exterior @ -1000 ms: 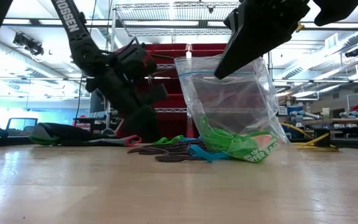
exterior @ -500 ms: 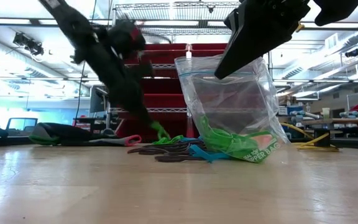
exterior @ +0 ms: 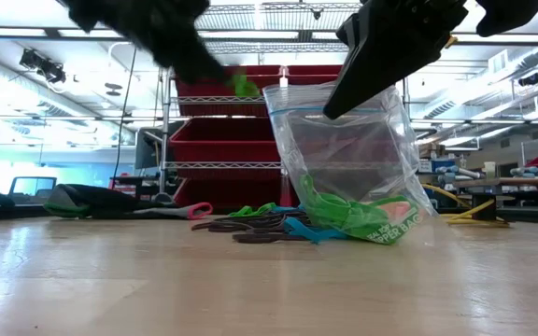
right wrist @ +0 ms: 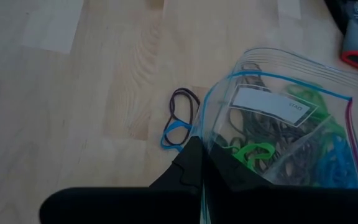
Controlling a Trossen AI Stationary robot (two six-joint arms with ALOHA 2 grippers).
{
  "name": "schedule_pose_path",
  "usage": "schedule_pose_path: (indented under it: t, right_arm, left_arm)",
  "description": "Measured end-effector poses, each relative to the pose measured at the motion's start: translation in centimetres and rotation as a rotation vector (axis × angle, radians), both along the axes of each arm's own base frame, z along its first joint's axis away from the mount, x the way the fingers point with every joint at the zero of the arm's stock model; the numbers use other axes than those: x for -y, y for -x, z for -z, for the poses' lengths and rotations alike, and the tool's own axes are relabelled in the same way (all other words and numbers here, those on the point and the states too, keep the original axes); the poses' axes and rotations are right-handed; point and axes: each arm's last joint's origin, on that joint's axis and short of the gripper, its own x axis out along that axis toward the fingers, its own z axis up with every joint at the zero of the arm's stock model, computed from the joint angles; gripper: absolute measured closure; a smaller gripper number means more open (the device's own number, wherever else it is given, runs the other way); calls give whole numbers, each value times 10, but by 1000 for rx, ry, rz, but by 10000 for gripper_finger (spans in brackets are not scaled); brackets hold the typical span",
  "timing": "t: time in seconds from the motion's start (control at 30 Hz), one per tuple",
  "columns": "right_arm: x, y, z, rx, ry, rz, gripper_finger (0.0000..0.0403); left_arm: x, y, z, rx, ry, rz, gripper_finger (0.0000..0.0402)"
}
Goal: Sort rubber bands
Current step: Put the green rubber band into the transparent zip bag
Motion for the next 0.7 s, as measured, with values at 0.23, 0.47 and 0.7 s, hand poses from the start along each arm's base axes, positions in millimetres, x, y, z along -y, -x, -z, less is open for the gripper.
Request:
schedule_pose_path:
  t: [0.23,0.47,0.7]
  right_arm:
    - [2,-1,0,-1,-3,4,403]
    - [3,-1,0,-3,0,0,403]
    - [3,-1,0,-3,1,0,403]
  left_arm:
    - [34,-14,-16,64,7,132,401]
    - [54,-35,-8,21,2,181,401]
    - [63,-58,11,-45,-60,162,401]
